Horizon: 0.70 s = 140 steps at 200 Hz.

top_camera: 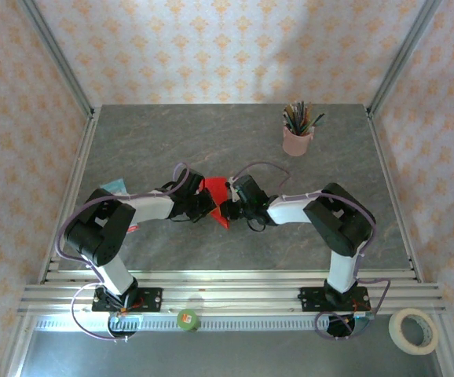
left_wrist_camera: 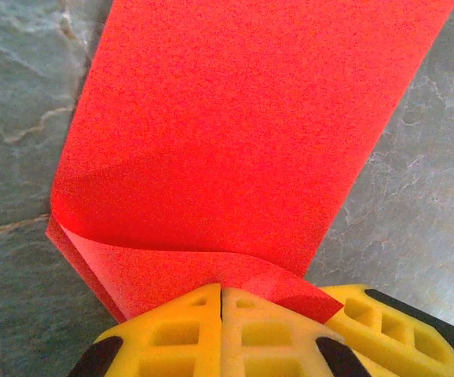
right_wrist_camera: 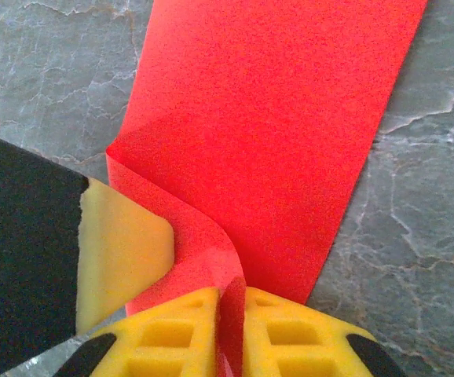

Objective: Fold a paper plane with a square sheet of paper (pick it up from the middle)

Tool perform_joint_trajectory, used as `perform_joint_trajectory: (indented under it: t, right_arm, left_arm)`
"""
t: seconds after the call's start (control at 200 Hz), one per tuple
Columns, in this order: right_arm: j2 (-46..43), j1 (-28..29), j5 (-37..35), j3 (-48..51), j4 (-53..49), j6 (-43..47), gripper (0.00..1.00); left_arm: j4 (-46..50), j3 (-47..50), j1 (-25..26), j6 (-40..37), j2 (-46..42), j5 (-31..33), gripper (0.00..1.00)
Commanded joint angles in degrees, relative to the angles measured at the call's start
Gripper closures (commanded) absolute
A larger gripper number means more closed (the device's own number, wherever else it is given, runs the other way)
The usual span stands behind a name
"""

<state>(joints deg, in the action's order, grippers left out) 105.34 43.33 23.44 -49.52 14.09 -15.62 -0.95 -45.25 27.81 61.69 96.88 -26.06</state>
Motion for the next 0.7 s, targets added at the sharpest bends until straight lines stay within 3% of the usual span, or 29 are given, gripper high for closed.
perform_joint_trajectory:
  t: [0.0, 0.47, 0.696]
  right_arm:
    - [2.34, -0.19, -1.92, 0.12, -4.29, -0.20, 0.86]
    - [0.61, -0.18, -1.84, -0.14, -3.98, -1.35, 0.87]
    - [0.83, -0.18, -1.46, -0.56, -3.95, -1.53, 0.92]
  left_arm:
    - [0.95, 1.09, 0.16, 0.51, -0.73, 1.73, 0.94]
    - [0.42, 1.40, 0.14, 0.46, 1.38, 2.50, 0.94]
    - [-0.33, 0.10, 0.14, 0.62, -0.31, 1.42, 0.94]
